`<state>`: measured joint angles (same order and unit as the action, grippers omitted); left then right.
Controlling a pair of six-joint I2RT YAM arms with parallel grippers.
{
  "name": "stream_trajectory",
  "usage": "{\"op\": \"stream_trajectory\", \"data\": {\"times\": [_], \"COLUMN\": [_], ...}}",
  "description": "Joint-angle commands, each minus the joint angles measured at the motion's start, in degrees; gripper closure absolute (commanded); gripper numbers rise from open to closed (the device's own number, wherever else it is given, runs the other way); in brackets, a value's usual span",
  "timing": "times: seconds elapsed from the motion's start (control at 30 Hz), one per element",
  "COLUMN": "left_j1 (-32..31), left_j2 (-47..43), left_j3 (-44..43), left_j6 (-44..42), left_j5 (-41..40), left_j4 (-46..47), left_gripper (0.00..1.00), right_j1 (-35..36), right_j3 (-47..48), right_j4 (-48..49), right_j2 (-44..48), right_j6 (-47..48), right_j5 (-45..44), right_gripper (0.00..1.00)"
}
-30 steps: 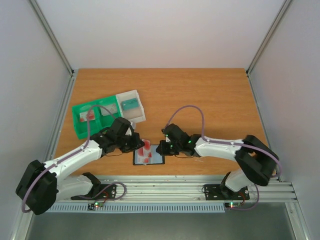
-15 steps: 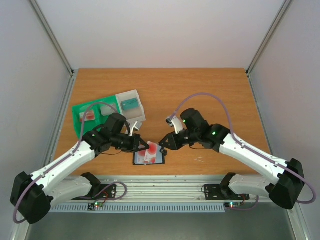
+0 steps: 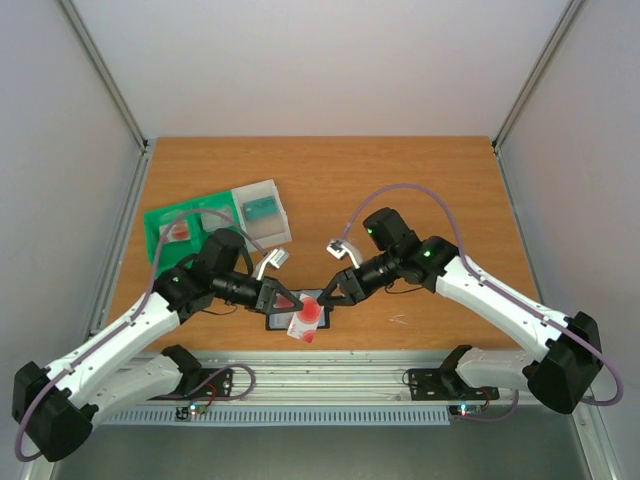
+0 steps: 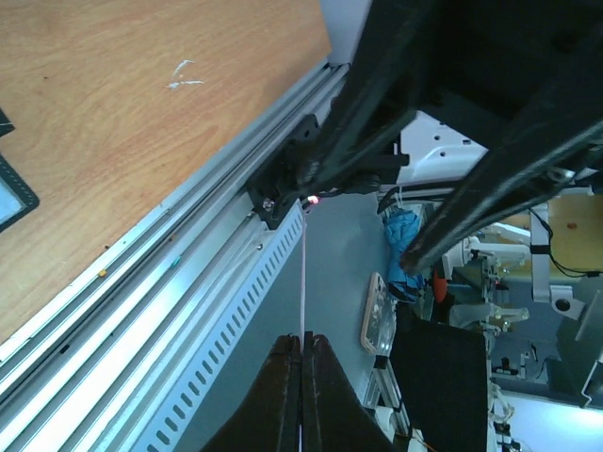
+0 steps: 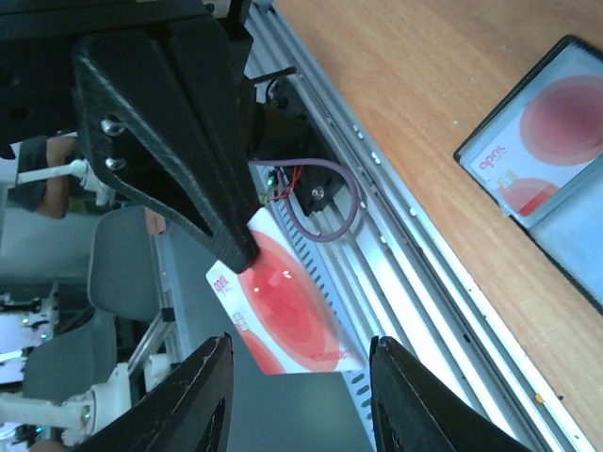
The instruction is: Take the credit cards out of the card holder
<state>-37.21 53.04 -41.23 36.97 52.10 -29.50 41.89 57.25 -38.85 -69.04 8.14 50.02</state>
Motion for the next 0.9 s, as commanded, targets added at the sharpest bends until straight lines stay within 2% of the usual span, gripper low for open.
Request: {"op": "stream_trajectory", "data": {"times": [0.0, 0.17, 0.33, 0.53, 0.7, 0.77, 0.8, 0.87], "left_j1": [-0.19, -0.17, -0.2, -0.22, -0.21, -0.17, -0.18, -0.23], "left_j2": [-1.77, -2.62, -3.23, -3.71, -3.55, -3.58, -3.58, -3.79], "left_j3": [0.83, 1.67, 1.42, 1.94, 1.51, 0.92, 0.5, -0.8], "left_j6": [0.28, 0.86, 0.82, 1.0, 0.73, 0.45, -0.17, -1.08], "left_j5": [3.75, 5.16, 5.51, 5.47, 5.26, 4.25, 3.34, 0.21], "left_j4": [4.71, 5.88, 6.27, 6.76, 6.6, 5.57, 4.41, 1.67], "left_gripper": [0.99, 1.0, 1.0, 1.0, 1.0, 1.0, 0.97, 0.77], "right_j1": [0.02, -0.03, 0.1, 0.11, 0.11, 0.12, 0.07, 0.08], "right_j3": [0.49, 0.42, -0.59, -0.96, -1.67, -2.07, -2.32, -2.85], "right_j4": [1.44, 2.19, 4.38, 5.09, 7.79, 8.98, 9.44, 10.98], "right_j2": [-1.82, -3.46, -3.86, -4.42, -3.51, -2.9, -2.67, -2.12], "right_j6": [0.32, -0.12, -1.06, -1.52, -2.94, -3.78, -4.21, -5.77], "right_j5": [4.91, 6.85, 10.11, 13.12, 16.15, 16.25, 15.93, 14.8], "right_gripper": [0.58, 0.6, 0.76, 0.82, 0.97, 0.99, 0.99, 0.99]}}
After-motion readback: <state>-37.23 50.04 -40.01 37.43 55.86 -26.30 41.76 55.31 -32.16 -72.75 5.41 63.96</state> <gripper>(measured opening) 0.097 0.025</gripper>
